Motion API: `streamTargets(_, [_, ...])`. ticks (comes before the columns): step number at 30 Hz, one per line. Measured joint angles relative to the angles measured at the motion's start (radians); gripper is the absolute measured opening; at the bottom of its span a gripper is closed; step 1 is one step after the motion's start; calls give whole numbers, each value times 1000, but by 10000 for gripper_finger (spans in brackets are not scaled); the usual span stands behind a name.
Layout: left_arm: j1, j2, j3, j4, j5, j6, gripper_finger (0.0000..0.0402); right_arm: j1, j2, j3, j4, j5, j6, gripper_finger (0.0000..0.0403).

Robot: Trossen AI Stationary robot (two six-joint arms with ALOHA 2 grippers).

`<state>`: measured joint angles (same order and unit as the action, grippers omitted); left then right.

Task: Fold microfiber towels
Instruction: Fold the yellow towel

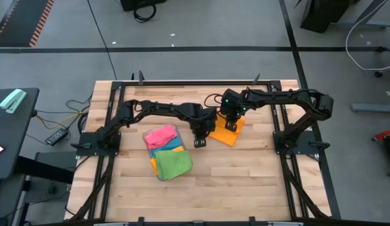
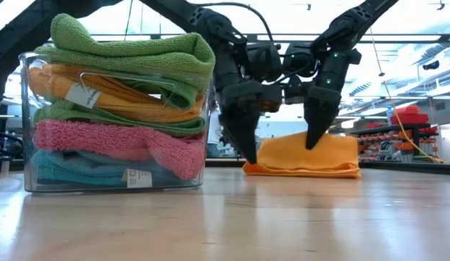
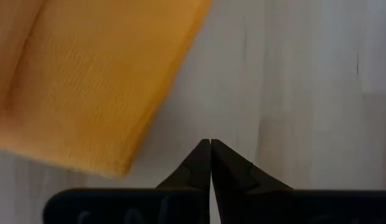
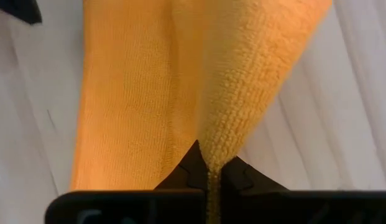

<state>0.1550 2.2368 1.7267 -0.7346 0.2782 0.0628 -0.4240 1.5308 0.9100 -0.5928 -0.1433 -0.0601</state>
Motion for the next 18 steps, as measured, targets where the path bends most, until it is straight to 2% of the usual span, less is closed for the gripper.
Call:
streamTargets(6, [-33, -10, -11, -26, -67, 123, 6, -5, -55, 0, -5, -4, -7, 12])
streamTargets(8, [-45, -11, -57, 64, -122, 123, 7, -5, -65, 0, -10, -4, -14, 12])
streamTargets(11, [-58, -55, -144, 161, -150, 76, 9, -5, -66, 0, -30, -4, -22, 12])
streamTargets(15, [-81, -172, -289, 344, -209, 86, 5, -1, -65, -11, -25, -5, -19, 12])
streamTargets(18, [-82, -268, -432, 568, -229, 106, 8, -1, -65, -11, -14, -7, -13, 12])
